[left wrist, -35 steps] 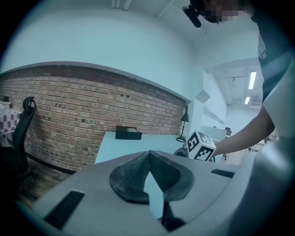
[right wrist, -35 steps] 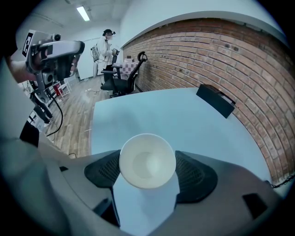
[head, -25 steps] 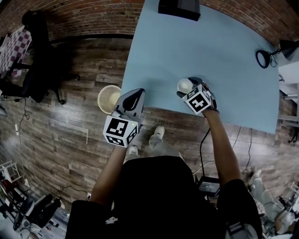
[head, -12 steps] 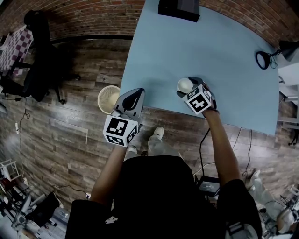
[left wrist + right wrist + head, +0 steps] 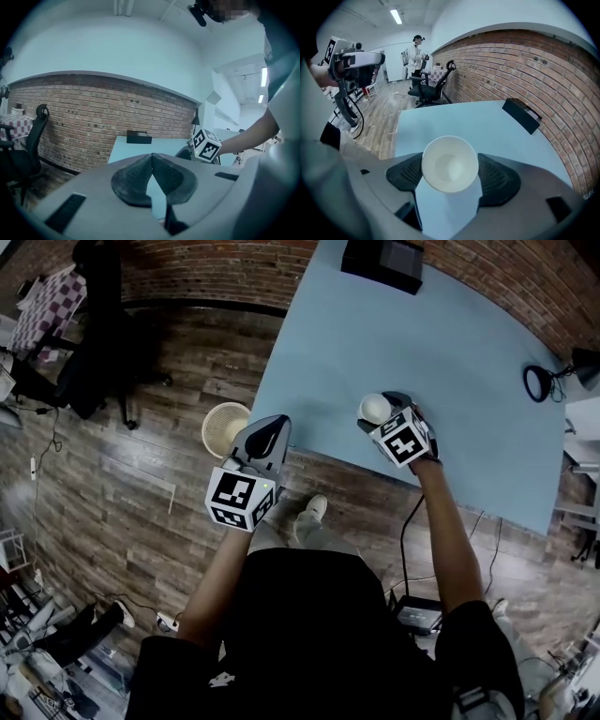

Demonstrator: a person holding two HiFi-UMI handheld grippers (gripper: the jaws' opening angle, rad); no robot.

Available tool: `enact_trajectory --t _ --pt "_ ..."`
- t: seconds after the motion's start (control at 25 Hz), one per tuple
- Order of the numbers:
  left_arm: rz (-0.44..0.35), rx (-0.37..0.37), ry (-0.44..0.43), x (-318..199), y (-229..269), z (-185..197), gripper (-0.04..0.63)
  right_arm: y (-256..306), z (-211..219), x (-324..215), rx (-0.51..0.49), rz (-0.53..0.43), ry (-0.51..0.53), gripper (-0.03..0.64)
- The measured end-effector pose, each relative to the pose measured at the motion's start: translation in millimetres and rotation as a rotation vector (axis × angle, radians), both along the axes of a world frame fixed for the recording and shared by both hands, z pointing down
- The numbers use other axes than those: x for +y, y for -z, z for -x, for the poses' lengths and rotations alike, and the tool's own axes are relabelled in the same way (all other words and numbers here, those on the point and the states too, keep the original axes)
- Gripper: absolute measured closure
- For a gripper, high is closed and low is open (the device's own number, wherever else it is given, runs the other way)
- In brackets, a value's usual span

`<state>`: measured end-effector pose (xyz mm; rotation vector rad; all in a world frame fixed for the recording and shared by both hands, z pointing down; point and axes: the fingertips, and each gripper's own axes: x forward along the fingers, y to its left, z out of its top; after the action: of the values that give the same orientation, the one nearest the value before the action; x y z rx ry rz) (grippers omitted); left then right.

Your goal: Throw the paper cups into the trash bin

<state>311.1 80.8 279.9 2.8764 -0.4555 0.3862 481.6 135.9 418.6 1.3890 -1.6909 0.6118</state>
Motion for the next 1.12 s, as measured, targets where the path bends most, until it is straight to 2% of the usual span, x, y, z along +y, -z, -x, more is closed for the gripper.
enact_trajectory --t 0.28,0.84,1.12 --pt "-0.055 -0.034 0.053 -9 7 24 0.586 8 19 -24 -0.002 -0.023 0.069 0.256" --pt "-0.077 0.004 0.183 -45 19 97 0.586 24 82 -76 0.016 -0.053 0.179 0.256" --pt "-0.07 0.011 0.225 -65 20 143 0.586 29 131 -100 0.025 -0.051 0.232 0.256"
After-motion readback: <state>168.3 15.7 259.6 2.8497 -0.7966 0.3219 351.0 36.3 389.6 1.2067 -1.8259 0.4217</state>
